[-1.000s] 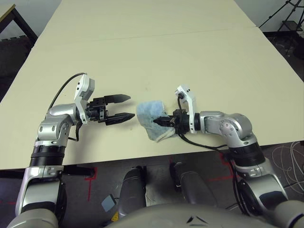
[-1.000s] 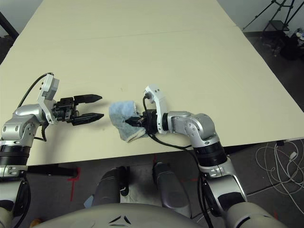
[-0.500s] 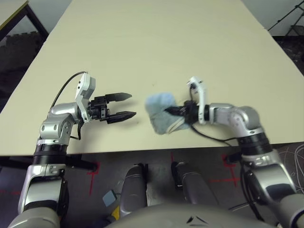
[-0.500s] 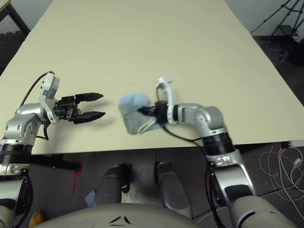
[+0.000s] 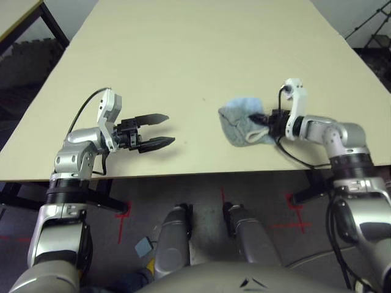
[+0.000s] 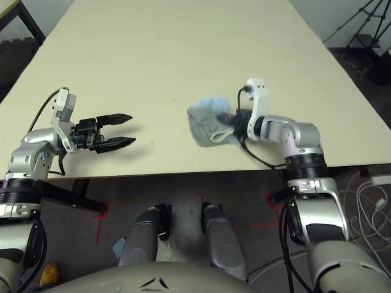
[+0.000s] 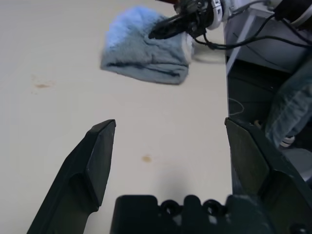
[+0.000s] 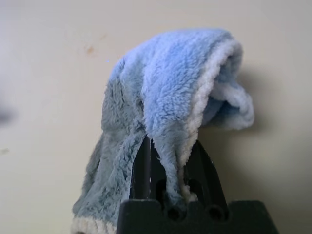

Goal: Wipe the water off the table with a rag.

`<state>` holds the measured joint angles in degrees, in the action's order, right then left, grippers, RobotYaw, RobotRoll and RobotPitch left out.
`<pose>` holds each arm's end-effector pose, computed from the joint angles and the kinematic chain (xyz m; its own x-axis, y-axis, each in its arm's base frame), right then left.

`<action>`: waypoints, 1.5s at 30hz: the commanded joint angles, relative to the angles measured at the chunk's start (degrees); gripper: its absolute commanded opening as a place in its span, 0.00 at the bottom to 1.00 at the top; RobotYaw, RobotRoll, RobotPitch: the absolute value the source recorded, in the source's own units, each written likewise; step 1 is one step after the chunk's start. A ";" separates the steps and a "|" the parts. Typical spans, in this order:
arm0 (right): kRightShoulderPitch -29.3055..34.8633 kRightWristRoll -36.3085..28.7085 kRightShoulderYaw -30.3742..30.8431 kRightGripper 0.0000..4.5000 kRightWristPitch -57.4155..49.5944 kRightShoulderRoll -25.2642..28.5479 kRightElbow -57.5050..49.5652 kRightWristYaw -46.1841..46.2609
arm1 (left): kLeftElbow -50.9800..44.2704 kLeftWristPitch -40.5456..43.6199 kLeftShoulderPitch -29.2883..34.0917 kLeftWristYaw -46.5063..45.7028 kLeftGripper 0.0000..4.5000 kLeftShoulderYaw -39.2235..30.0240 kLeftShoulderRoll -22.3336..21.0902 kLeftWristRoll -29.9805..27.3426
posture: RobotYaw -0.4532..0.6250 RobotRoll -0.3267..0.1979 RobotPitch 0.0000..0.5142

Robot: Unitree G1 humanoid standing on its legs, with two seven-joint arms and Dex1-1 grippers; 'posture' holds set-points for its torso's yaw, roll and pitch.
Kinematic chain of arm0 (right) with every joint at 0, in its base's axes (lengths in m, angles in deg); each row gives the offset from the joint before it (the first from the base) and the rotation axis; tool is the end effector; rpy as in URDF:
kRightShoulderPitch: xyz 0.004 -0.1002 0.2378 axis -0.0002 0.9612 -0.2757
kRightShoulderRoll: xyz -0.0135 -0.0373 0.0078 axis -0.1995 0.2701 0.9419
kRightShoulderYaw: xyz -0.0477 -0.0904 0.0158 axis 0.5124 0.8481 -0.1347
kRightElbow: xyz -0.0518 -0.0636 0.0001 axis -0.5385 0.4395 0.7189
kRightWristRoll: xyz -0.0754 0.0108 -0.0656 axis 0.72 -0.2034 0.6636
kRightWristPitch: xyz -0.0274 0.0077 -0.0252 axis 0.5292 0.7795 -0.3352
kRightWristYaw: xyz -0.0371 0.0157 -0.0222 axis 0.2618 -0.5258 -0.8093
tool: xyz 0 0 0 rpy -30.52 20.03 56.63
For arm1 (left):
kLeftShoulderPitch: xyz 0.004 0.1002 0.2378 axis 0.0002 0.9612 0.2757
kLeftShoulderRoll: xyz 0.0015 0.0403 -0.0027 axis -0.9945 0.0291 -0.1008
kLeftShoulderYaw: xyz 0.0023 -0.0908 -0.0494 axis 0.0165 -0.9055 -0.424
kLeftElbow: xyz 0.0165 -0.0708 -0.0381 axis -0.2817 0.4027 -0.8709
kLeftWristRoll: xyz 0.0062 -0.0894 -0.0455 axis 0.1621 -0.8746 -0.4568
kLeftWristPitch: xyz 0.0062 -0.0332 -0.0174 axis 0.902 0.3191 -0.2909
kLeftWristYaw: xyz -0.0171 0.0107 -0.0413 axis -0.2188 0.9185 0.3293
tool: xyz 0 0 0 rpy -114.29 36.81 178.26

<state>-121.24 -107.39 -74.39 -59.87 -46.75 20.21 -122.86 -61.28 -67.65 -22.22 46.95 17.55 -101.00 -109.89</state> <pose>0.3173 -0.2435 0.1576 0.8107 0.5254 -0.2581 -0.4253 0.8316 0.3571 0.2841 0.2794 0.1431 0.3288 -0.9413 -0.0759 0.9441 0.3295 0.0026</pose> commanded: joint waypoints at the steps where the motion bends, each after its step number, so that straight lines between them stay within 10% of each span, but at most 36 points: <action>1: -3.56 0.44 -2.48 0.00 5.47 0.76 1.64 -0.74 | 2.60 -0.81 0.21 -0.27 1.00 0.03 0.28 0.81 | 0.27 0.62 0.35; 15: -12.74 16.97 1.43 0.00 38.11 2.73 35.27 1.56 | 4.43 -2.86 -0.42 -2.16 1.00 -0.74 0.69 0.77 | 0.28 0.62 0.36; 18: -13.06 19.97 2.09 0.20 42.51 4.04 38.98 4.10 | 4.00 -3.26 0.25 -2.98 1.00 -1.20 0.85 0.68 | 0.28 0.62 0.37; 22: -13.09 20.46 1.16 0.23 43.14 5.24 40.22 4.75 | 3.43 -4.04 1.11 -4.17 1.00 -1.65 1.16 0.87 | 0.29 0.62 0.39; 31: -11.06 15.04 -5.82 0.97 43.86 10.97 34.72 1.18 | 8.02 -9.63 -2.11 -13.77 1.00 -5.83 3.89 1.72 | 0.28 0.62 0.41; 45: -9.68 10.60 -15.30 0.99 54.04 13.48 36.95 5.02 | 22.15 -28.36 -8.28 -44.94 1.00 -13.89 6.33 9.36 | 0.33 0.62 0.39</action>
<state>-131.60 -95.86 -88.10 -7.07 -34.34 55.81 -118.66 -41.11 -94.04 -30.14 4.43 4.41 -94.31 -102.01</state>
